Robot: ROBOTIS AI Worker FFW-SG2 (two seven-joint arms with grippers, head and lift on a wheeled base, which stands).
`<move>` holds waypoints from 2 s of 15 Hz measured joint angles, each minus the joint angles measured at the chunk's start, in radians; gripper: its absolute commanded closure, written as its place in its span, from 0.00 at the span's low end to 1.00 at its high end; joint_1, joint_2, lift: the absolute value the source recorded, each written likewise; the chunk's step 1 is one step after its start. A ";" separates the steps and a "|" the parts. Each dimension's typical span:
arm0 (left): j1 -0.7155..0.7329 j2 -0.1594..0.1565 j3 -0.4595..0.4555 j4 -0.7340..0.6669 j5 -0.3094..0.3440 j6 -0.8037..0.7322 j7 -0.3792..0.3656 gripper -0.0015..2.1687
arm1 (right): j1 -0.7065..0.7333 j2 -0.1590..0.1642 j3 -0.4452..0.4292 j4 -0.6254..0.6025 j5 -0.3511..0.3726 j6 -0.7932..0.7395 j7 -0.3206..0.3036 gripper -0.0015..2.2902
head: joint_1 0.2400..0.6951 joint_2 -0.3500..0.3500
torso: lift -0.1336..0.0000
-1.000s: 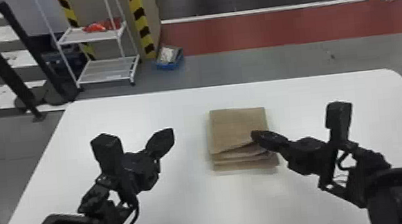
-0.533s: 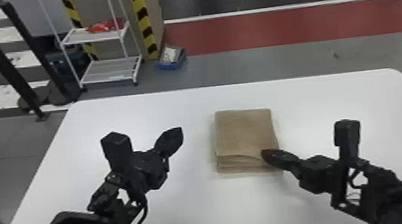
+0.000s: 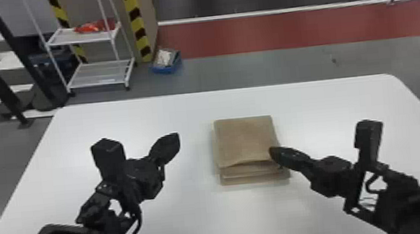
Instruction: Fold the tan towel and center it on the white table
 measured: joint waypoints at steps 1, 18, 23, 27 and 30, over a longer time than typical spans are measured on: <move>0.000 0.000 0.002 -0.002 0.000 -0.001 0.005 0.63 | 0.017 0.000 -0.009 -0.043 -0.011 -0.003 0.000 0.00 | 1.00 0.58 | 0.16; 0.163 -0.080 -0.037 -0.071 -0.157 -0.335 0.313 0.01 | 0.463 0.091 -0.213 -0.414 0.062 -0.454 -0.227 0.03 | 1.00 0.38 | 0.16; 0.219 -0.084 0.059 -0.071 -0.113 -0.338 0.294 0.01 | 0.477 0.116 -0.269 -0.396 -0.017 -0.486 -0.226 0.03 | 1.00 0.42 | 0.16; 0.231 -0.090 0.054 -0.098 -0.111 -0.340 0.296 0.01 | 0.483 0.130 -0.248 -0.409 -0.018 -0.493 -0.236 0.03 | 1.00 0.43 | 0.16; 0.235 -0.093 0.057 -0.104 -0.093 -0.338 0.296 0.01 | 0.490 0.131 -0.246 -0.409 -0.017 -0.498 -0.236 0.03 | 1.00 0.43 | 0.16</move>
